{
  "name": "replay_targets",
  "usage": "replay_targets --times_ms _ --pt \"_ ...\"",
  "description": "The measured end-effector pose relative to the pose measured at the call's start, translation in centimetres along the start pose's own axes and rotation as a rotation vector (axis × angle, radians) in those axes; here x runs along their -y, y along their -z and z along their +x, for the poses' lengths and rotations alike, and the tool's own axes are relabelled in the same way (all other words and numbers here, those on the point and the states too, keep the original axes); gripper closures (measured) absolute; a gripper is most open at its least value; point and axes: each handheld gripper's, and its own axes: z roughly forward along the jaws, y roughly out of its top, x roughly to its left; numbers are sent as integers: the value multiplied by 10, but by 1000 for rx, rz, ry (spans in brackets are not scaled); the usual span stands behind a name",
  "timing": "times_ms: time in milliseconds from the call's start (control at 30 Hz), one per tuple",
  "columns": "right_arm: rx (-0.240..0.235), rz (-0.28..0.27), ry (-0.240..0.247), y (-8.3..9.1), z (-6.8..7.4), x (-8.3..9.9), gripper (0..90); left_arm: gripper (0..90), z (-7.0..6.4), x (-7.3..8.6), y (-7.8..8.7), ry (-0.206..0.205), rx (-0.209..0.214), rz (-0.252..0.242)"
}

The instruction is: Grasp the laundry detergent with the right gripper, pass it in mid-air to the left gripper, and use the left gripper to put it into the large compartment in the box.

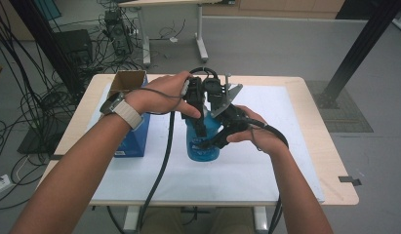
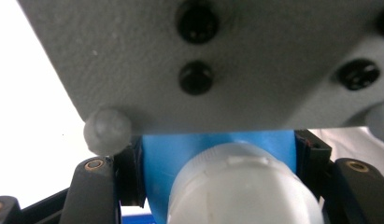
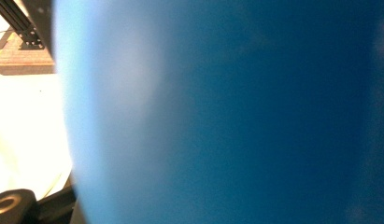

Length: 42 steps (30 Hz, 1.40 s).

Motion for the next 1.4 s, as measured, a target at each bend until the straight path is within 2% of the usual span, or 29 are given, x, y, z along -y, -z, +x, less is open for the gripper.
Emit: replay_targets --times_ms 633,1400 --pt "13 4 17 2 2 -1 435 378 -3 0 2 -7 -18 -1" --pt "12 7 23 5 3 -3 434 379 -4 0 4 -4 -9 -15"
